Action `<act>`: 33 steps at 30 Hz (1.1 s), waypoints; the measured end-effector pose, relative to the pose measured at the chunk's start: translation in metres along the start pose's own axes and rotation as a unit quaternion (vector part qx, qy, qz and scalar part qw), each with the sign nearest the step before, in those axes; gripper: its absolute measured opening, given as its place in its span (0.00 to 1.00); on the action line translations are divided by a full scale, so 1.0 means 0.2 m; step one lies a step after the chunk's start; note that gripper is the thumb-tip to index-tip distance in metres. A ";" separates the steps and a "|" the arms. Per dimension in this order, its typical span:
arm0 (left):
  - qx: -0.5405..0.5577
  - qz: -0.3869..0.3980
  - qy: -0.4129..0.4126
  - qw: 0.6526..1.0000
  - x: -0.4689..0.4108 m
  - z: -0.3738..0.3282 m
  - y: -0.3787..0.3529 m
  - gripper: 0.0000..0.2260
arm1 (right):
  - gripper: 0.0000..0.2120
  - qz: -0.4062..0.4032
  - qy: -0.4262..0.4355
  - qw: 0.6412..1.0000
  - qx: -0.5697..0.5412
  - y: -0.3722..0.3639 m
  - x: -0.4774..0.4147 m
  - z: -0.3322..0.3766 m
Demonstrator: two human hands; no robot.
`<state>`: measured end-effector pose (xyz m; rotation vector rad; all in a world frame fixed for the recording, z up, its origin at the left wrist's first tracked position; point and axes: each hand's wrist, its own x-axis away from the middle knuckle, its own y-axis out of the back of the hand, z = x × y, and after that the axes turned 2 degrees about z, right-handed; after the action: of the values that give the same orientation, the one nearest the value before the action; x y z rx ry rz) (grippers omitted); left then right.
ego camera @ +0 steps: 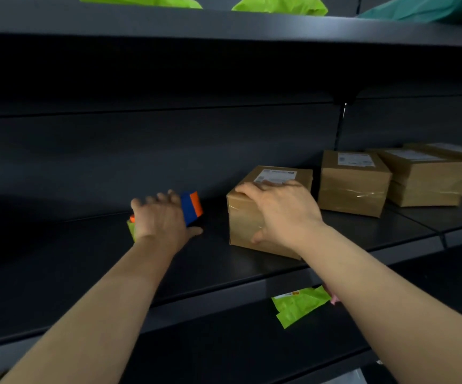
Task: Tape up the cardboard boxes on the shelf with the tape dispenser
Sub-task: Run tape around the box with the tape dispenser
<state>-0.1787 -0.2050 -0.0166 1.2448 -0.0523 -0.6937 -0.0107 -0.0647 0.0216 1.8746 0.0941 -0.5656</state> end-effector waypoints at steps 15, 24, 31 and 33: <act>0.758 0.107 -0.034 0.643 0.21 -0.33 0.06 0.18 | 0.42 -0.012 0.014 1.000 -0.004 -0.02 -0.01 -0.02; 0.809 0.157 -0.099 0.558 0.17 -0.38 0.05 0.37 | 0.41 0.007 0.064 0.995 -0.071 -0.03 0.00 -0.13; 0.753 0.106 -0.082 0.644 0.23 -0.43 0.09 0.51 | 0.66 -0.042 -0.192 0.879 -0.434 -0.12 0.23 -0.23; 0.725 0.079 -0.055 0.682 0.25 -0.49 0.12 0.48 | 0.67 -0.072 -0.226 0.833 -0.500 -0.19 0.24 -0.21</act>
<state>-0.0885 -0.1438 -0.0463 2.6740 -0.9729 -0.4990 0.0335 -0.0222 -0.0206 0.6866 0.1776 -0.8406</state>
